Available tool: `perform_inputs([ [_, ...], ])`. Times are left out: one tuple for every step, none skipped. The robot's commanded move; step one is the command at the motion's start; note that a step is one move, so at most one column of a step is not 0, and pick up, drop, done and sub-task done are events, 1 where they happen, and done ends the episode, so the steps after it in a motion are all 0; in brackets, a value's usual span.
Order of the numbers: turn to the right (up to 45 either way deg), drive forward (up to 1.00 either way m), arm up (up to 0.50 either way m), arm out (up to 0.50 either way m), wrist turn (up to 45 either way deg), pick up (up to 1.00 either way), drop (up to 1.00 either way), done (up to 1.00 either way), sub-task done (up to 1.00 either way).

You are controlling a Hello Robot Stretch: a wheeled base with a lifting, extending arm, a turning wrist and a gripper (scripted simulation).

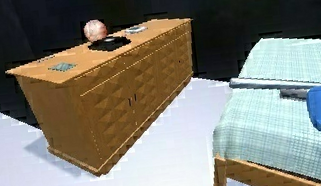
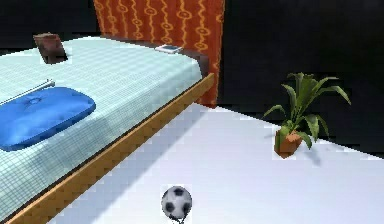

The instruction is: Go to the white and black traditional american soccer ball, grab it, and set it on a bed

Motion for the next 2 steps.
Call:
perform_inputs([
  [0.0, 0.0, 0.0, 0.0, 0.0, 1.0, 0.0, 0.0, 0.0],
  [0.0, 0.0, 0.1, 0.0, 0.0, 0.0, 0.0, 0.0, 0.0],
])
